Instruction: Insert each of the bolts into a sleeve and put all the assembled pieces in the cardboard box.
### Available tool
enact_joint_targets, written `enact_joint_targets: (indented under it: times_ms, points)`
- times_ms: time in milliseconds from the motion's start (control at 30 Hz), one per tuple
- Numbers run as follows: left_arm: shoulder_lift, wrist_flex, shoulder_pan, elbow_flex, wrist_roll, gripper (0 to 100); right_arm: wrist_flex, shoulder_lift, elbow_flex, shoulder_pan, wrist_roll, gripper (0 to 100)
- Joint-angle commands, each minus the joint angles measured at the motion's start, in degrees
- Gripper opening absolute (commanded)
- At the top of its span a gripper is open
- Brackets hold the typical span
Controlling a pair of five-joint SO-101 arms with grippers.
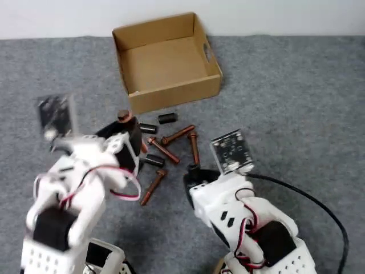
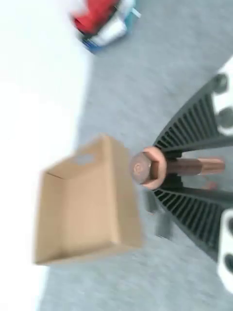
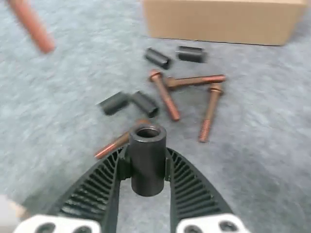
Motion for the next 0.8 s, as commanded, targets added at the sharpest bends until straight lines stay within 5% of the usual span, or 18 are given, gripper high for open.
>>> enact_joint_targets:
  times_ms: [0,300,767]
  points:
    - [-10.6,-7.6,1.0,4.0,0.8,0,-1.5,-0.7,-2.1,-4.3,-0.3,0.8]
    - [-28.4,-12.4,12.1,15.8,0.8,0,-10.1,-0.5,-3.1,-10.9,5.1,0.8]
    - [-29.9,-8.2,11.9,16.8,0.5,0,-13.9,-0.7,-5.7,-10.7,17.8,0.8]
